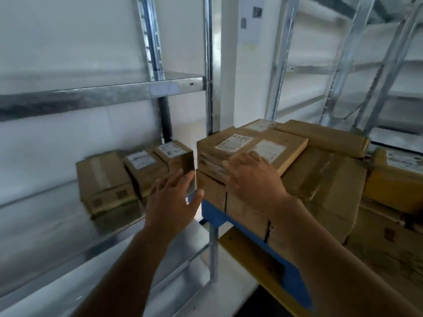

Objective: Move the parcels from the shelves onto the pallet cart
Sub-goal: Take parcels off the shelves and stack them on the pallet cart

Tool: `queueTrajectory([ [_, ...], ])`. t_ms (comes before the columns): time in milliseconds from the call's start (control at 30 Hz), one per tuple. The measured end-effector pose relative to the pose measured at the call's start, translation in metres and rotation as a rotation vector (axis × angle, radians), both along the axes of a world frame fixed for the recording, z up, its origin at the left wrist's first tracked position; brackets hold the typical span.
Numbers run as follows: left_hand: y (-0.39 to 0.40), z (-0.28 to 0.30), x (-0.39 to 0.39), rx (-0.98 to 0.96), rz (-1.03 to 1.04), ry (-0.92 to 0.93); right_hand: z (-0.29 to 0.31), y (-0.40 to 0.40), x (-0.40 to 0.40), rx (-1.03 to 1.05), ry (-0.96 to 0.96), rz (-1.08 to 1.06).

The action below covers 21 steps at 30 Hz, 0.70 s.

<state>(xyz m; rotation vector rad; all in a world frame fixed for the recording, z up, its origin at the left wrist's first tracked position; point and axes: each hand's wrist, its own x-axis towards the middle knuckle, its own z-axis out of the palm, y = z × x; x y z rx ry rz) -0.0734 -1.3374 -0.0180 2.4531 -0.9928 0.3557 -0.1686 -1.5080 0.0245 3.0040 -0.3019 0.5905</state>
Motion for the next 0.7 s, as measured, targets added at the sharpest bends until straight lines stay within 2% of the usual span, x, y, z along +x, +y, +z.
queueTrajectory([
  [167,0.059,-0.024,0.011,0.019,0.187,0.024,-0.031,0.047,0.047,0.031,0.071,0.186],
  [267,0.091,-0.034,0.026,0.028,0.259,0.039,-0.045,0.073,0.073,0.161,0.049,0.233],
  [433,0.143,-0.047,0.059,0.056,0.368,0.059,-0.065,0.11,0.12,0.18,0.106,0.321],
  [700,0.204,-0.069,0.13,0.136,0.495,0.144,-0.09,0.147,0.203,0.185,0.182,0.313],
])
